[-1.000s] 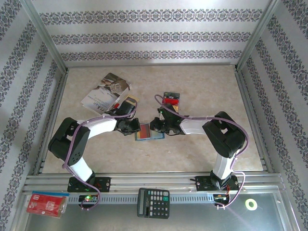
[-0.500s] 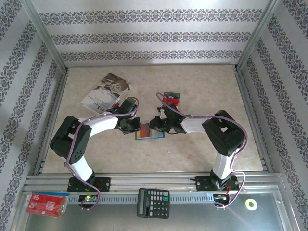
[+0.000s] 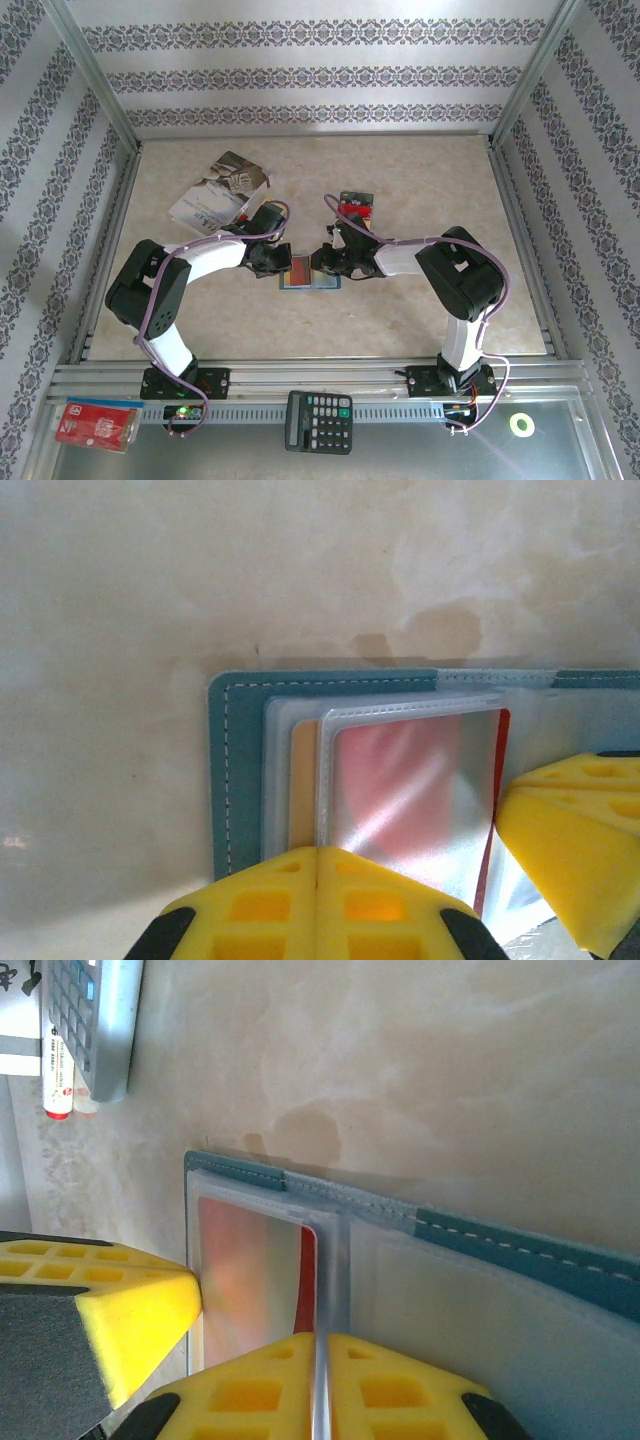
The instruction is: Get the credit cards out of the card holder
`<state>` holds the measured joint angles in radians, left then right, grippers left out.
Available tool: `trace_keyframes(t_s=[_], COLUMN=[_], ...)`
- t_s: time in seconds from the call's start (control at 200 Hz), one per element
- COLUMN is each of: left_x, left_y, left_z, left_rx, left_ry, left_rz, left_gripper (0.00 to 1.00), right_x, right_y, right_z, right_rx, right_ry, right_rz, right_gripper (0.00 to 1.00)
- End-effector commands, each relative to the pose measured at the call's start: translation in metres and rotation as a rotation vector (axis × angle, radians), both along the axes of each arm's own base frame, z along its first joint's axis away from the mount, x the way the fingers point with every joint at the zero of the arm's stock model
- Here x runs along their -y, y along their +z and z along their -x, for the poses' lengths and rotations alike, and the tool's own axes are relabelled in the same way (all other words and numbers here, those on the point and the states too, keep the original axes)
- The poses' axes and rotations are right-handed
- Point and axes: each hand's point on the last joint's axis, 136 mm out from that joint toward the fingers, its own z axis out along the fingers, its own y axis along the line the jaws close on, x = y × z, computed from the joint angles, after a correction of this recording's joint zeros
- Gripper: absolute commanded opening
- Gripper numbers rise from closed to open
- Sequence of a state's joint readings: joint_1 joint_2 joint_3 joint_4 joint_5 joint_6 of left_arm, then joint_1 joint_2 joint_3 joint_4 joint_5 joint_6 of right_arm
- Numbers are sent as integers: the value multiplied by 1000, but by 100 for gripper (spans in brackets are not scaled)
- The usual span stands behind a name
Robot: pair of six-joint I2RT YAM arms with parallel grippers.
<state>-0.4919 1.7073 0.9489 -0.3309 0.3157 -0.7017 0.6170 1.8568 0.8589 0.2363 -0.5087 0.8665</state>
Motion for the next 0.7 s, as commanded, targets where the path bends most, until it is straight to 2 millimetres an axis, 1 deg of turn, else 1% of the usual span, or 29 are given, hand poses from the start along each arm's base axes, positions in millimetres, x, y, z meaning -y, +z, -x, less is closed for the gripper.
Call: trace_keyframes(t_s=[0.0, 0.165, 0.345, 0.495, 0.62, 0.699], left_x=[-19, -17, -15, -15, -14, -14], left_y=[-27, -28, -29, -28, -24, -21], left_z=[23, 22, 22, 22, 19, 19], left_rx=[-95, -98, -100, -98, -85, -77], left_ry=[-14, -11, -12, -10, -12, -14], left_rz=[-125, -110, -104, -102, -95, -94], left_gripper=[5, 5, 5, 5, 5, 5], right_x=[-3, -5, -7, -8, -7, -6], right_y=[-3, -6, -5, -4, -2, 0], right_z=[2, 3, 3, 3, 3, 3], right_rx=[-23, -36, -34, -34, -31, -22], right_ry=[16, 24, 30, 32, 30, 24], right_rz=[-24, -31, -43, -44, -45, -42], right_gripper=[13, 13, 13, 11, 7, 7])
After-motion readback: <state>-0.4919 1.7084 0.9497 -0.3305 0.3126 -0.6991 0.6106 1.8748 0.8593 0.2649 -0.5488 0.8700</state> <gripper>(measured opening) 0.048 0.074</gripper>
